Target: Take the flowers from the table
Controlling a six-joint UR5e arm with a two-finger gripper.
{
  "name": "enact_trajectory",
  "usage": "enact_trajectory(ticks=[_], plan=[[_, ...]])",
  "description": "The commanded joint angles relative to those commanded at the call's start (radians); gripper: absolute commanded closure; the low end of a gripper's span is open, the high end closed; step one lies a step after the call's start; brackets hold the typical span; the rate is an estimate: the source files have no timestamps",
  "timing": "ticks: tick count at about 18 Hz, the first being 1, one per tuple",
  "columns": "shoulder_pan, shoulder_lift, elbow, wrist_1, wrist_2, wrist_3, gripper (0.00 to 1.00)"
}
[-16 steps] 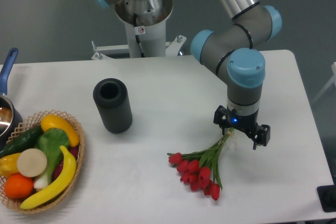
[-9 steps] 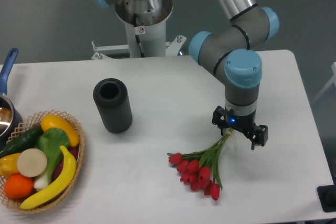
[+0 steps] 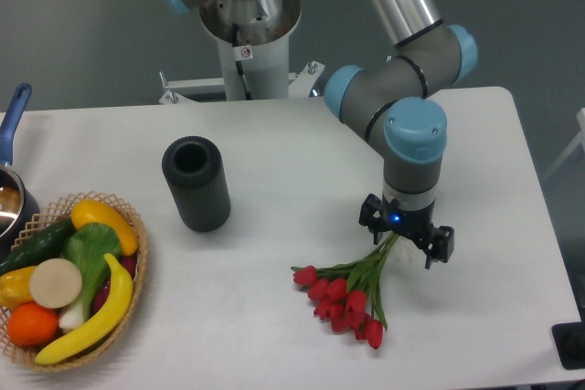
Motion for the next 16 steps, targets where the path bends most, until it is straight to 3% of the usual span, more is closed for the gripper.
enact_trajectory(ticks=[10, 13, 15, 16], plan=[[-0.040, -0.038, 0.000, 0.000, 0.002, -0.005, 0.01], [-0.040, -0.041, -0.003, 0.002, 0.003, -0.005, 0.37], [-0.041, -0.051, 0.008, 0.000, 0.006, -0.014, 0.42], [-0.042, -0.052, 0.009, 0.000, 0.005, -0.027, 0.53]])
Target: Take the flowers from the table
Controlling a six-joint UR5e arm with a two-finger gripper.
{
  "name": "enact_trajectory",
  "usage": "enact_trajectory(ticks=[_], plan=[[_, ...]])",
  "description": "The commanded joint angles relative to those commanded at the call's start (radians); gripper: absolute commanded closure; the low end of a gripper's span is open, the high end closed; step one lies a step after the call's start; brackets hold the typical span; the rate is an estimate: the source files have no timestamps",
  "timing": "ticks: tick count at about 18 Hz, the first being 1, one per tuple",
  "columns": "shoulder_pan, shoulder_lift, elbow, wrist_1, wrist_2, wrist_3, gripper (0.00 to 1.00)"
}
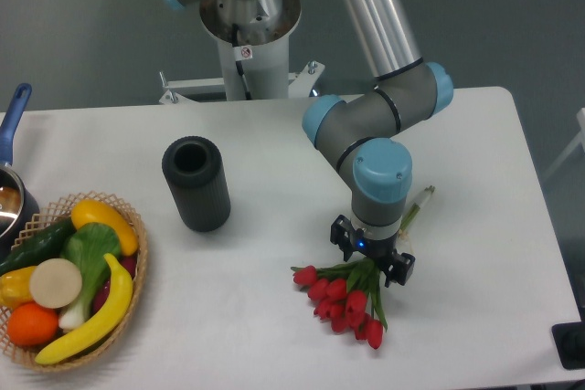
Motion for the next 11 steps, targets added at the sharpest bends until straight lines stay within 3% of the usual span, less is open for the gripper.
enact_trajectory(ticks=[3, 4, 11], plan=[[0.002, 0.012, -0.012, -0.002, 0.000, -0.017, 0.96], [0.002, 0.014, -0.012, 0.000, 0.000, -0.017, 1.00], [0.017, 0.066, 0.000, -0.005, 0.002, -0.020, 1.00]])
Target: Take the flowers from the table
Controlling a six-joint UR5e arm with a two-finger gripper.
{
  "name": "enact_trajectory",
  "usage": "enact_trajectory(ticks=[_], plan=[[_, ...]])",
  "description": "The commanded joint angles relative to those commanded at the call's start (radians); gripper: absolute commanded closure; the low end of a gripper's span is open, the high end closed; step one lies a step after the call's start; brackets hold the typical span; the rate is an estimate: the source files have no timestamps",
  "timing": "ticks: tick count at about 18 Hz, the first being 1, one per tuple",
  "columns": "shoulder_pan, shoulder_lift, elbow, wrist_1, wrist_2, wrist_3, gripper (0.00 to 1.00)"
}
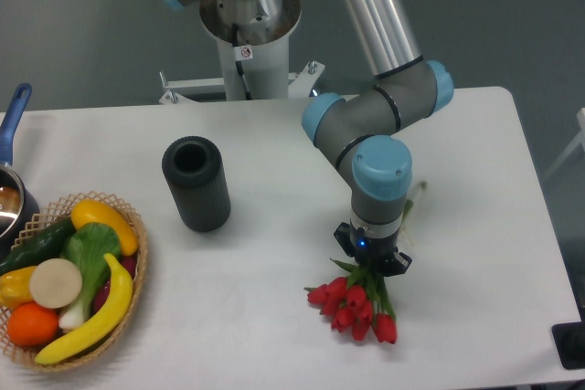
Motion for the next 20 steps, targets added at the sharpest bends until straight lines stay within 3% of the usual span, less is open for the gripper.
enact_trajectory(ticks=[8, 11, 15, 17, 20], plan=[[0.057, 0.057, 0.040, -0.020, -0.003, 0.011, 1.00], [0.068, 0.057, 0.101, -0.115, -0.005, 0.012, 1.00], [0.064, 0.043, 0.236, -0.325, -0.002, 0.012, 1.00], [0.066, 0.038, 0.273, -0.369, -0.005, 0.014, 1.00], [0.066, 0.038, 0.281, -0.382, -0.006, 0.031, 1.00]])
